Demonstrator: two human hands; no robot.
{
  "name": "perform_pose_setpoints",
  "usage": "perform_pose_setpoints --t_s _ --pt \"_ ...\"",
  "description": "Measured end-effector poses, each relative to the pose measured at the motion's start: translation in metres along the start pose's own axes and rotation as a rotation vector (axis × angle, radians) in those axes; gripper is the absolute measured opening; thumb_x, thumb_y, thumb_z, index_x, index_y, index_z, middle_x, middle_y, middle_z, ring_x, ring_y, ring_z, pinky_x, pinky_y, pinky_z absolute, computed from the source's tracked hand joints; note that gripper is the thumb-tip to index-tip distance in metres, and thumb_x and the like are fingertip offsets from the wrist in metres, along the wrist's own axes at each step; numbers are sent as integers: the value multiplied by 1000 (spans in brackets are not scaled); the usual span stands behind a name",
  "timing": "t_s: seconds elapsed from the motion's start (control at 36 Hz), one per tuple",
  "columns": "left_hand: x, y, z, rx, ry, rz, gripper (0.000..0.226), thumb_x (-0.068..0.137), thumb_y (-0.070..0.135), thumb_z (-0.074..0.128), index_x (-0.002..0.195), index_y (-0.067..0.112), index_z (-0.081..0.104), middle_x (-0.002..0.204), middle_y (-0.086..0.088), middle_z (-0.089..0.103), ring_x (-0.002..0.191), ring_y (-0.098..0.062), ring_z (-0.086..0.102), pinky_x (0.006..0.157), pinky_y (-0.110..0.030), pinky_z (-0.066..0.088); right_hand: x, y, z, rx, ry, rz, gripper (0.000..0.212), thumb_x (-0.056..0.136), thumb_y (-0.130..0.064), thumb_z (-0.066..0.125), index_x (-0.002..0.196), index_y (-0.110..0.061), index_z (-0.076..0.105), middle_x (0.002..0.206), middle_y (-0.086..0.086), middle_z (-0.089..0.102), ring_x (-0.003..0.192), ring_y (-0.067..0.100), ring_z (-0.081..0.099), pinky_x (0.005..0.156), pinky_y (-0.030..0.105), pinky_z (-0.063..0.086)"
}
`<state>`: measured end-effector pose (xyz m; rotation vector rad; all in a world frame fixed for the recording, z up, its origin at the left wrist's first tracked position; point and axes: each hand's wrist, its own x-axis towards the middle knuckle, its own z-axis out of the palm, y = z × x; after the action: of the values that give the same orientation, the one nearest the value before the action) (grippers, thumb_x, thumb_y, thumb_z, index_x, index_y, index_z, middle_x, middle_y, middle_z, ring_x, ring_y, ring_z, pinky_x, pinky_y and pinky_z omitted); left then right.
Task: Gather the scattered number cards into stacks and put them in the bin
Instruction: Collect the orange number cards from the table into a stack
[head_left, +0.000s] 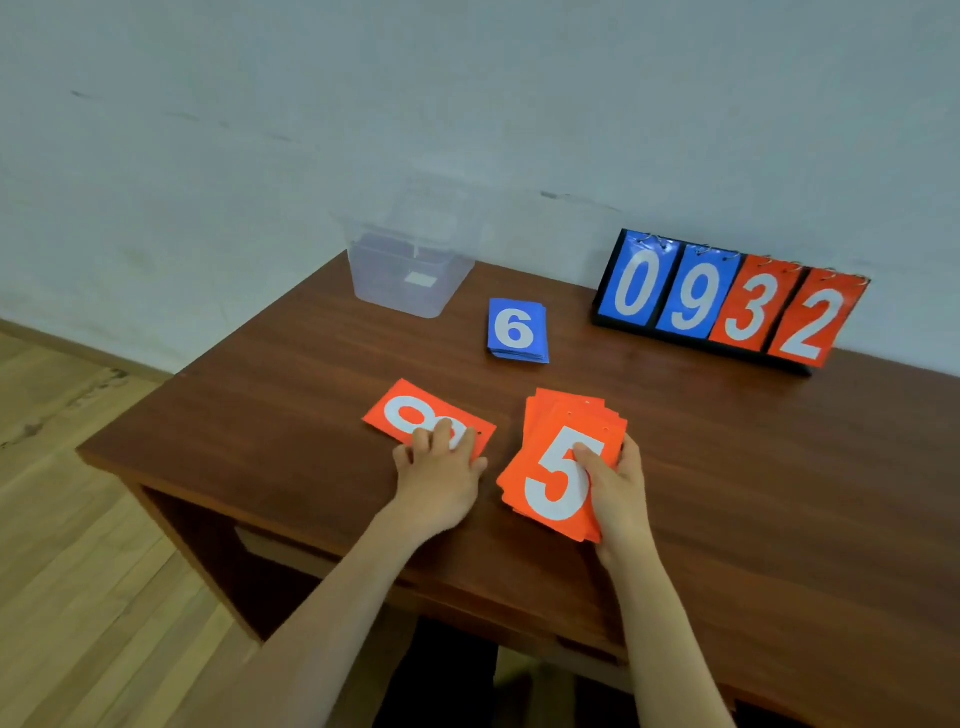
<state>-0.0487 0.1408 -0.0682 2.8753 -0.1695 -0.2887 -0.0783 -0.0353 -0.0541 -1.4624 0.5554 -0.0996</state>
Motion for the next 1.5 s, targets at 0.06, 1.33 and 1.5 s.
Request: perform_pose_setpoints --t_s 0.06,1.33,1.5 --pt "2 18 4 -8 -18 77 47 100 43 22 146 32 20 153 0 12 135 -29 13 109 -48 17 2 1 -18 11 47 -6 59 91 -26 60 143 -27 31 126 2 54 88 16 61 61 29 53" --pt "-15 123 -22 -1473 -235 123 24 86 27 66 107 15 60 108 -10 70 95 -26 69 87 -47 54 -4 -14 -95 76 68 -274 46 96 -24 53 138 -28 35 124 -1 57 100 15 63 68 27 57" --pt "-24 148 -17 -1365 -42 255 51 79 32 73 118 31 40 113 7 60 94 -13 66 76 -31 58 -14 -45 -89 63 33 -390 31 100 -40 32 131 -36 36 109 -14 56 88 6 62 55 13 52"
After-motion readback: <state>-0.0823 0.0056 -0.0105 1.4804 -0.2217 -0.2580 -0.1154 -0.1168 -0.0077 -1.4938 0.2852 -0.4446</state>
